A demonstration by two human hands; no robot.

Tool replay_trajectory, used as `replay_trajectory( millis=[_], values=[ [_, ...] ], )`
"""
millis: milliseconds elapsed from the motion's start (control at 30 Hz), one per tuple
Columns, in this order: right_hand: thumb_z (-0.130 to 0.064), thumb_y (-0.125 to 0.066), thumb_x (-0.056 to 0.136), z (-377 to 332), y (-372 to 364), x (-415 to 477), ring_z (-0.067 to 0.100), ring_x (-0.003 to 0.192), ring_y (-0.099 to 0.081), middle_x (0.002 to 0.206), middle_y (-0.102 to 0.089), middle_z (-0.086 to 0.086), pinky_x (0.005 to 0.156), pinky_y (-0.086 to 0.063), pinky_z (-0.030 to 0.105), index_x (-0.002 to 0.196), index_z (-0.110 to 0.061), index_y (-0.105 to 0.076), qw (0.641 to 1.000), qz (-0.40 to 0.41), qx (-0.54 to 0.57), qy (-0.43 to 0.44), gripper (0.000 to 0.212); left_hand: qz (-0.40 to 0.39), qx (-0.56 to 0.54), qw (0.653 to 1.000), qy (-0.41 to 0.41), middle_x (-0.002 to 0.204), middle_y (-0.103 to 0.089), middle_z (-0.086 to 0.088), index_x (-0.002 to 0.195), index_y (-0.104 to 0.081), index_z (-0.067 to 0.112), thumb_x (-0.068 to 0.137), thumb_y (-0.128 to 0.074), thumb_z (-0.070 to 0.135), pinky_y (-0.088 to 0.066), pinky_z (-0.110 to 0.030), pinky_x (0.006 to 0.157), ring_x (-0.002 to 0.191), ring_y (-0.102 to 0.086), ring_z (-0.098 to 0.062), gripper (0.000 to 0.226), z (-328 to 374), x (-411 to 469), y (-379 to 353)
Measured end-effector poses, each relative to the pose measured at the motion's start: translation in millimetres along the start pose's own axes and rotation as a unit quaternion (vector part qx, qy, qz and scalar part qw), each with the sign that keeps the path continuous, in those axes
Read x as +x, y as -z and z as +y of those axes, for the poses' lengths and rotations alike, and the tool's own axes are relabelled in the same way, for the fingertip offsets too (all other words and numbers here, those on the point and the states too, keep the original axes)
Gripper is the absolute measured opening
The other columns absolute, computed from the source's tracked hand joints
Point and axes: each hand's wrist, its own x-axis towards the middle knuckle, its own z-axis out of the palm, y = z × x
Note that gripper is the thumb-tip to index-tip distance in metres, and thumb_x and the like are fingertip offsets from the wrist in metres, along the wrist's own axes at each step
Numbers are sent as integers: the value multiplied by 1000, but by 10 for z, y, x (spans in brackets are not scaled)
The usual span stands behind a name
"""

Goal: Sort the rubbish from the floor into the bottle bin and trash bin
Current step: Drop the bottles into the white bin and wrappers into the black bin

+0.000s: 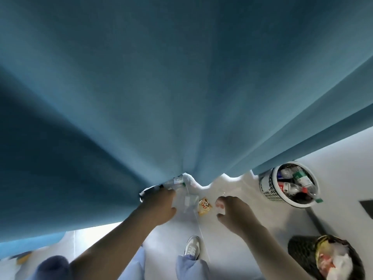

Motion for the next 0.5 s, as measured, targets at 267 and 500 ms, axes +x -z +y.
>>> replay_trajectory(
  millis=[267,500],
  values=[
    [-25,-57,85,43,-1171,577,18,114,-58,123,-63,-2,92,-47,27,121,-23,-59,997,-8,42,-66,36,-34,45,997,-58,124,-56,-1,115,-56,17,85,-53,30,-46,-28,90,113,-55,-23,33,-574,795,-813],
    [-23,-56,85,340,-2281,1281,18,113,-59,122,-64,-1,91,-49,28,123,-23,-58,992,-1,42,-116,38,-48,66,993,-87,118,-58,-6,116,-54,13,86,-51,22,-42,-27,74,105,-58,-25,31,-956,1523,-1772]
  ],
)
